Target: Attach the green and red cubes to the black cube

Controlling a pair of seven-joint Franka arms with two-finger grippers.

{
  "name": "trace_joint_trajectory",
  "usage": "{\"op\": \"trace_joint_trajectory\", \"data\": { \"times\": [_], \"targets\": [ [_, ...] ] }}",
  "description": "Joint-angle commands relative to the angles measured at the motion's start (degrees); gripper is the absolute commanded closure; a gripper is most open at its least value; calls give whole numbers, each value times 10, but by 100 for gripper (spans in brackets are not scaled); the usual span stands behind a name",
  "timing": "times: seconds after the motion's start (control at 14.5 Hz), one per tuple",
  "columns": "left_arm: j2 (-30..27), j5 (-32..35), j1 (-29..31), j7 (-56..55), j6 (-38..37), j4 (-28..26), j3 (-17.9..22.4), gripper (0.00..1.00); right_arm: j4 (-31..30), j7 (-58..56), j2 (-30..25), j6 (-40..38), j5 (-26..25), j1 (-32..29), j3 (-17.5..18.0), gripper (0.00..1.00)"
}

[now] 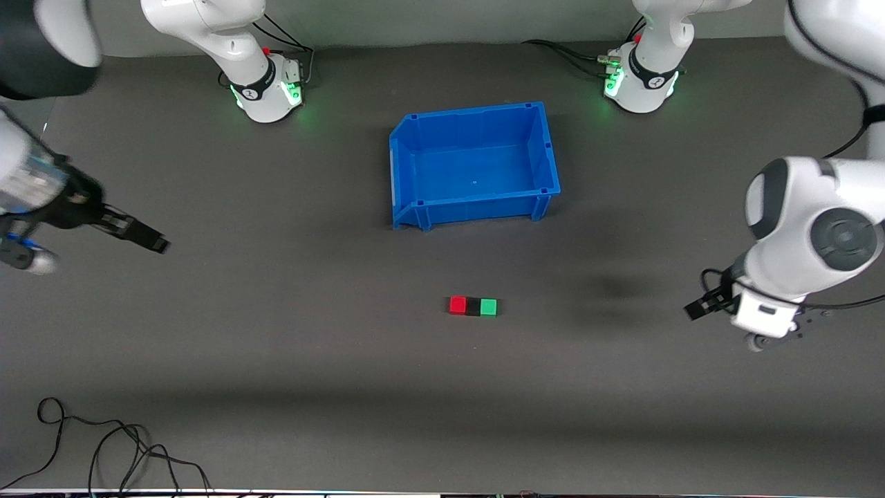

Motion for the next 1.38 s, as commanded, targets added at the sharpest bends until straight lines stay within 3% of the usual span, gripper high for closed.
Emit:
{"op": "trace_joint_trajectory", "data": {
  "times": [0.0,0.28,0.48,0.69,1.31],
  "targets": [
    [-61,-31,4,47,-41,-25,-4,0,-18,-115,-25,1,-12,-15,-2,0],
    [-112,-60,47,213,-122,-18,-4,0,-18,-198,-30,-7,-11,-15,-33,0],
    [-126,-65,63,265,-152,0,-4,0,-18,-222,-29,-6,-11,-15,-40,0],
    [-119,-77,63,273,-164,33,-5,0,-17,-221,-29,-7,-8,-11,-39,0],
    [-109,-77,62,303,-165,53,-5,0,-6,-214,-23,-22,-4,-8,-33,0]
  ]
}}
